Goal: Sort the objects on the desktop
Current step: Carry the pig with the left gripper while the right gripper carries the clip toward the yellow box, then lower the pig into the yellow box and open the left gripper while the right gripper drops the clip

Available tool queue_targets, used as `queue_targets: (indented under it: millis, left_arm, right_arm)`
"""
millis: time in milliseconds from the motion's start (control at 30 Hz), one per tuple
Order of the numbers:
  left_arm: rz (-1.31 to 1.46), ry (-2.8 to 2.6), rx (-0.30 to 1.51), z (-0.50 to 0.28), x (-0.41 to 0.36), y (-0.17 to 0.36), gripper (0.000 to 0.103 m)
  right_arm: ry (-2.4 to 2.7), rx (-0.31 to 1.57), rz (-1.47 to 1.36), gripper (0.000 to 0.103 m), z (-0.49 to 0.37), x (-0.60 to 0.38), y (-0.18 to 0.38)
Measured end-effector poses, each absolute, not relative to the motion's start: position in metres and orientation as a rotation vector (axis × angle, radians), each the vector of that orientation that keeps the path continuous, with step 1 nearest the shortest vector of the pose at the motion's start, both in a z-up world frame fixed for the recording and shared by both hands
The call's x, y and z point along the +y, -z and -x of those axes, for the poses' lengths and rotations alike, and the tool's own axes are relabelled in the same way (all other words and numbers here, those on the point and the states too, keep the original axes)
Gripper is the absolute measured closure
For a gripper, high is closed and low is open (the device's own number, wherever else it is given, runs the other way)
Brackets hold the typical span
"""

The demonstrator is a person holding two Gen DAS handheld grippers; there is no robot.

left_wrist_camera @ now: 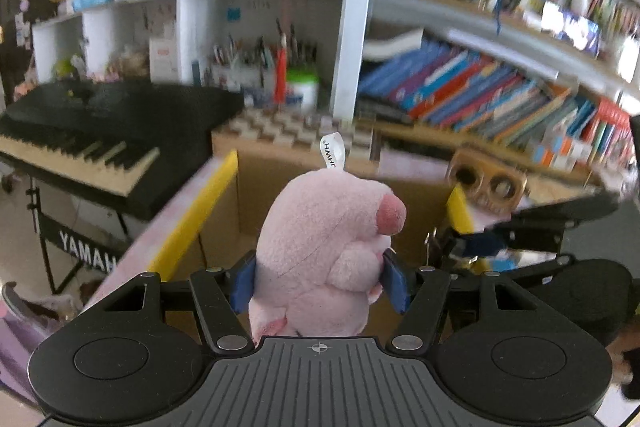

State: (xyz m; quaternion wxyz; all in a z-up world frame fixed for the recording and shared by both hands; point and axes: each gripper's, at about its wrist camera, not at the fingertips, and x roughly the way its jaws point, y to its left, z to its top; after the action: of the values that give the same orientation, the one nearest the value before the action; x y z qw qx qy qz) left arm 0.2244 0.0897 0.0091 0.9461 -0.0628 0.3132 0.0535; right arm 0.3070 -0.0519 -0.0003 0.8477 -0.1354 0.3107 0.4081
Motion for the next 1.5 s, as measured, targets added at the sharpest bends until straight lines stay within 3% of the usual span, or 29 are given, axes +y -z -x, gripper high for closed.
queue_targets:
  millis: [667, 767, 933, 1033, 1200, 1500]
  left_arm:
    - [-0.006, -0.086, 0.885, -0.279, 0.079, 0.035, 0.036]
    - [-0.004, -0.092, 0.862, -0.276, 0.078, 0.033, 0.034]
    - [-0.026, -0.108, 0.805, -0.274, 0.075, 0.024, 0.014]
    - [-0.054, -0.120, 0.769, -0.271, 0.073, 0.018, 0.014]
    - [-0.032, -0.120, 0.692, -0.260, 0.075, 0.004, 0.014]
    - [0.045, -0.107, 0.526, -0.223, 0.080, -0.024, 0.005]
  right_arm:
    - [-0.974, 0.616, 0.821, 0.067, -0.337, -0.017, 0.050]
    - [-1.002, 0.612, 0.853, 0.067, -0.336, -0.016, 0.055]
    - [-1.022, 0.632, 0.833, 0.066, -0.339, -0.014, 0.056]
    - [-1.028, 0.629, 0.819, 0.064, -0.340, -0.014, 0.055]
    - [-1.009, 0.625, 0.730, 0.048, -0.337, -0.019, 0.046]
    - [-0.935, 0.602, 0.550, 0.047, -0.318, -0.051, 0.012]
